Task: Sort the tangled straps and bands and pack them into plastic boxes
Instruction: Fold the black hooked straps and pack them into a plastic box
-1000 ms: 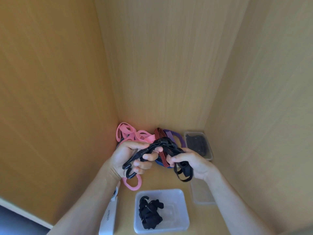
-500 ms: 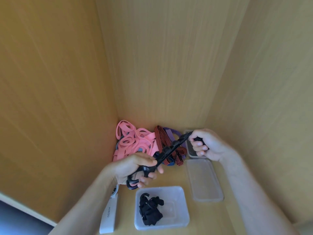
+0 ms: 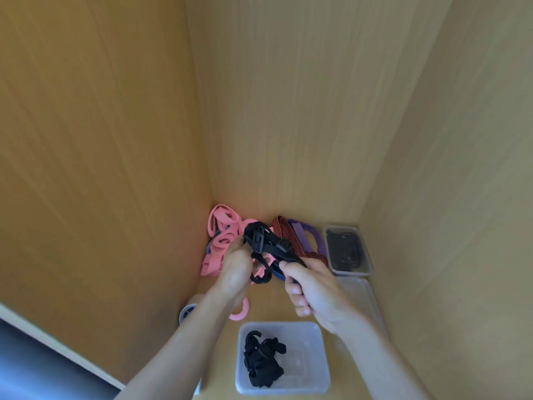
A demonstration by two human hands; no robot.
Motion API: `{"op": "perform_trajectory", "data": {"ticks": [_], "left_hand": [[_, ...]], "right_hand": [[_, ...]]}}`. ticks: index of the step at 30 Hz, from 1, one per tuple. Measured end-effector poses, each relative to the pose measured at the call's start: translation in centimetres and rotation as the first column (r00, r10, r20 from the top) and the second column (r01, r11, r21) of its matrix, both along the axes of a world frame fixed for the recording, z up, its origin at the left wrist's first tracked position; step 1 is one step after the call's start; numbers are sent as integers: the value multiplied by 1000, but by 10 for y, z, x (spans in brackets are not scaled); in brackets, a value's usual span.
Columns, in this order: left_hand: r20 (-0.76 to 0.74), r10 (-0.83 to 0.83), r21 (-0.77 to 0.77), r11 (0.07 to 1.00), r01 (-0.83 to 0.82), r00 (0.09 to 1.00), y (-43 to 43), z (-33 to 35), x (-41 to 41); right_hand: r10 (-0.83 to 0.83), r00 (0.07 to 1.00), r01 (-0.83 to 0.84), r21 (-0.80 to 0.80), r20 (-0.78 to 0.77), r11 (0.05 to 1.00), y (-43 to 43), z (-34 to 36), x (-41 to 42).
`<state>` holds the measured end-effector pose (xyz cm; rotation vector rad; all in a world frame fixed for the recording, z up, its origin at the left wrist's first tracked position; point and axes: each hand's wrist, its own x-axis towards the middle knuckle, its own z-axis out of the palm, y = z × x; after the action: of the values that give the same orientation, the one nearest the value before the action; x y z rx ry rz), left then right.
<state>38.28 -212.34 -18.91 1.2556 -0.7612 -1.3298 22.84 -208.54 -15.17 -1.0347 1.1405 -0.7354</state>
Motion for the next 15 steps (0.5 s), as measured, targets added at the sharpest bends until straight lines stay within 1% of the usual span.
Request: {"op": "perform_trajectory", "data": {"ticks": [3, 6, 8, 10, 12, 15], "left_hand": [[-110, -9, -29, 1000, 6, 994, -3, 7, -4], [-267, -5, -12, 1000, 2, 964, -6, 14, -11], [-323, -8, -25, 1000, 0, 946, -5, 19, -18], [-360, -34, -38, 999, 22, 932, -1, 23, -22], [-401, -61, -31, 998, 53, 914, 3, 25, -22], [-422, -90, 10, 995, 103, 902, 4, 29, -21]], "right_hand": [[-38, 999, 38, -23, 34, 999, 8, -7, 8], [-1, 997, 3, -27, 80, 1000, 19, -20, 18], [7, 997, -3, -55, 72, 998, 26, -34, 27], [-10, 1000, 12, -160, 14, 987, 30, -46, 31], [-10, 998, -8, -275, -64, 961, 31, -53, 32], [25, 986, -83, -360, -163, 929, 29, -54, 27]]}}
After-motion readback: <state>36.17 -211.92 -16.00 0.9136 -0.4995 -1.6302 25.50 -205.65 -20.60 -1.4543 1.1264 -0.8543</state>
